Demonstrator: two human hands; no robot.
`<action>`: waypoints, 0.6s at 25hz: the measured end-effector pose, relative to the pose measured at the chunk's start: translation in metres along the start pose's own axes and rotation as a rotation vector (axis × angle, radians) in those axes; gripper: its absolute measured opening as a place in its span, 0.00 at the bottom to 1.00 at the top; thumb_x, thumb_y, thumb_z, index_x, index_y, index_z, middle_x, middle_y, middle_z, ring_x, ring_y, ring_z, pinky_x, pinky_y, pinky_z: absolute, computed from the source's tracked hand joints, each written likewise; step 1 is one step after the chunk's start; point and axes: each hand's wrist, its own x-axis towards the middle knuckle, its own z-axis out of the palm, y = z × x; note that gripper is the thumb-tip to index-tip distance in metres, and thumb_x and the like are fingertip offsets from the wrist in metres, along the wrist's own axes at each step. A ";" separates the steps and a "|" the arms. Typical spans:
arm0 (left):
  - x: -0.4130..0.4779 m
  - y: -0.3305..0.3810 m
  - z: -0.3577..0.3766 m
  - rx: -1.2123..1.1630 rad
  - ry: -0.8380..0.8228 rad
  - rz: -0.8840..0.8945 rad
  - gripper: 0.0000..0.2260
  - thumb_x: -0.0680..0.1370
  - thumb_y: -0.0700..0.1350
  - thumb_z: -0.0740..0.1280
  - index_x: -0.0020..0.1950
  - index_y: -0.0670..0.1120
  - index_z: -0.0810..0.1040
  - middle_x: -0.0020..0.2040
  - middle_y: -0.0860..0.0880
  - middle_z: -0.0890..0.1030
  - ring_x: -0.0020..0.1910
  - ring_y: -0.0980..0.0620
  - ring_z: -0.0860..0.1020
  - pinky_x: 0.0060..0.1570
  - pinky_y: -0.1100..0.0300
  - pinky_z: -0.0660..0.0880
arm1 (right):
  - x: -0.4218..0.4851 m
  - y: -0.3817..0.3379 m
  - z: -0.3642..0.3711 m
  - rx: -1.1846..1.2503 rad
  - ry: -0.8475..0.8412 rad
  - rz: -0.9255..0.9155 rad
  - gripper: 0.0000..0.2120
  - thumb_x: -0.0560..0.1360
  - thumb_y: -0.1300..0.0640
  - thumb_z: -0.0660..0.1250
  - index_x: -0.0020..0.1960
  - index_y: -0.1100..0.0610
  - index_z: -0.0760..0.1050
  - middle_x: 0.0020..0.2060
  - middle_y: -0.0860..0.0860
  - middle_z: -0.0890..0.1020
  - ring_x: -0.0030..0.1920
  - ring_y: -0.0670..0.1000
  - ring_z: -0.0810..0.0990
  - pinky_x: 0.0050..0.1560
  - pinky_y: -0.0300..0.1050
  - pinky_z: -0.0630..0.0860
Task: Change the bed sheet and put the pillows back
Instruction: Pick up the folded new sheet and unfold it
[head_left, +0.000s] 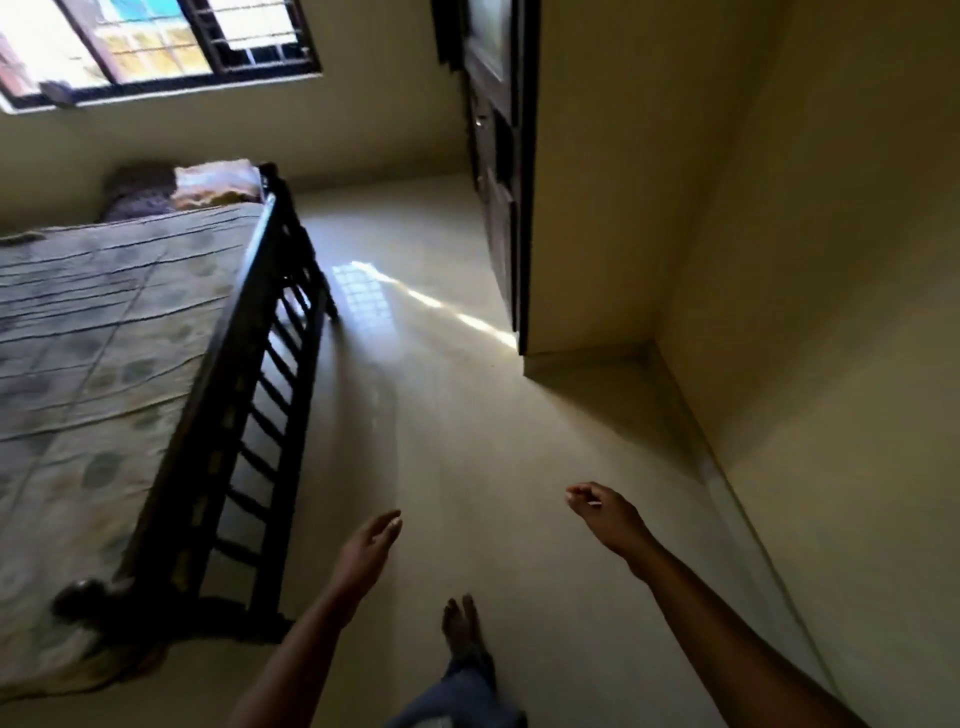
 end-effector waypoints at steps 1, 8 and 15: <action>0.015 0.005 -0.016 -0.036 0.026 -0.017 0.15 0.80 0.46 0.59 0.66 0.46 0.72 0.66 0.44 0.74 0.64 0.47 0.72 0.60 0.53 0.70 | 0.021 -0.022 0.004 0.027 -0.015 -0.003 0.14 0.78 0.51 0.62 0.60 0.56 0.75 0.55 0.51 0.78 0.52 0.48 0.74 0.49 0.40 0.68; 0.156 0.068 -0.137 -0.253 0.191 -0.043 0.16 0.81 0.45 0.57 0.68 0.43 0.70 0.67 0.44 0.72 0.65 0.47 0.70 0.57 0.55 0.69 | 0.189 -0.198 0.050 0.155 -0.071 -0.113 0.15 0.77 0.48 0.63 0.61 0.52 0.75 0.59 0.49 0.77 0.60 0.50 0.74 0.62 0.51 0.73; 0.317 0.154 -0.198 -0.472 0.249 -0.039 0.18 0.82 0.49 0.55 0.71 0.46 0.66 0.66 0.47 0.71 0.64 0.48 0.70 0.54 0.56 0.66 | 0.351 -0.324 0.069 0.183 -0.159 -0.200 0.11 0.77 0.49 0.63 0.58 0.50 0.74 0.52 0.49 0.77 0.50 0.48 0.76 0.43 0.42 0.74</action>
